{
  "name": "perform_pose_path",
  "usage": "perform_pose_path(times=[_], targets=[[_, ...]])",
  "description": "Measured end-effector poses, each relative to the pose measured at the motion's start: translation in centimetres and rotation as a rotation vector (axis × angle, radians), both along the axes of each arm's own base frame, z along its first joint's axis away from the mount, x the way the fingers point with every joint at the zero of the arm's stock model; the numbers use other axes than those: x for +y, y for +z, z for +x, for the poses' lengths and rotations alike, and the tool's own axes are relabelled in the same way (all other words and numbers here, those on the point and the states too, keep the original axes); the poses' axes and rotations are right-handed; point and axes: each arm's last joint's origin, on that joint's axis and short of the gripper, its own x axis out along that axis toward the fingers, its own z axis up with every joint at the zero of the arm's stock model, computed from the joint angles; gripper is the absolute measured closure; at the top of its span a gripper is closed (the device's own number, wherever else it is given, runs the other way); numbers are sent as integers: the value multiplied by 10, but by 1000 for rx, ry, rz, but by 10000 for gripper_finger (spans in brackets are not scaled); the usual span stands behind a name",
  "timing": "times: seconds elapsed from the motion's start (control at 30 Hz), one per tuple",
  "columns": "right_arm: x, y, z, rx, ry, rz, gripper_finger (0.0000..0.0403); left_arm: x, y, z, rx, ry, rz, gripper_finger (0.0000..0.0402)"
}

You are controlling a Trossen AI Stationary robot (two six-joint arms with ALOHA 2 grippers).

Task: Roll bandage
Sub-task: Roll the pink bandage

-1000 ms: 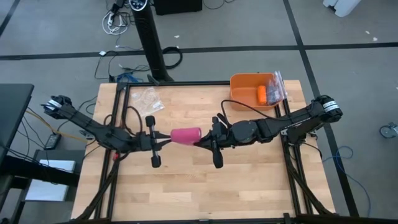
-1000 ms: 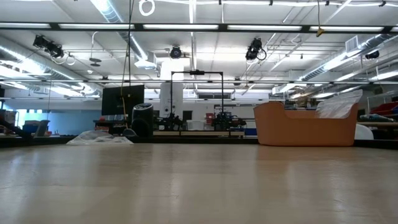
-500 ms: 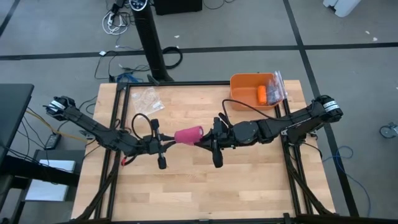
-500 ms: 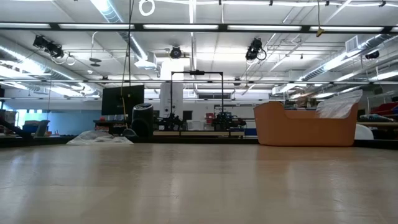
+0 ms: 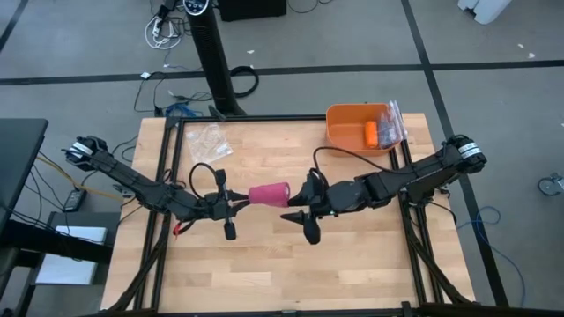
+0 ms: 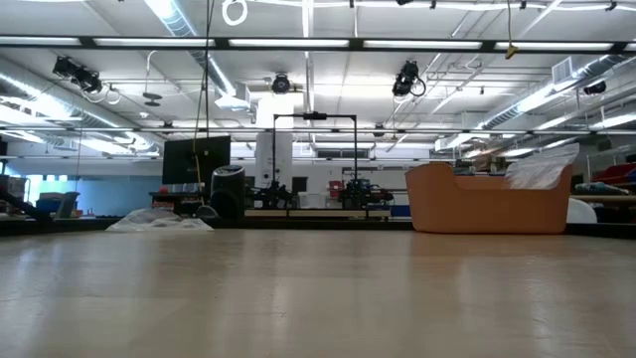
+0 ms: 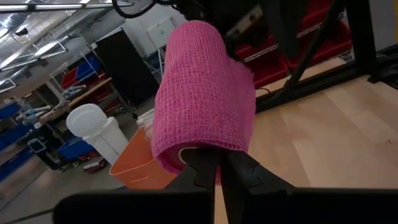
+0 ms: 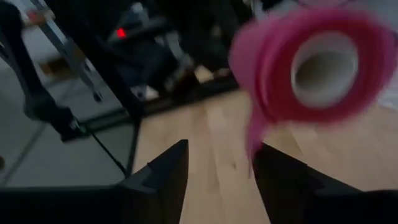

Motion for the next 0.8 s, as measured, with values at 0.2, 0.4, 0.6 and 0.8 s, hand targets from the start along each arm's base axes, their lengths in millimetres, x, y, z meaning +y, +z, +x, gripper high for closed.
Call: perform_pose_path(times=[0.2,0.4,0.6,0.8], targets=[[5,-8,-6,97,14,-27,217,-4,0,-2,0,-19,0,390],[7,5,-29,104,-18,-64,217,-6,-11,-4,101,-27,35,390],[8,14,-45,96,-66,-106,218,-8,-34,-2,253,-45,-42,390],[10,8,-41,121,-62,-127,218,-20,-66,14,383,-121,-151,390]])
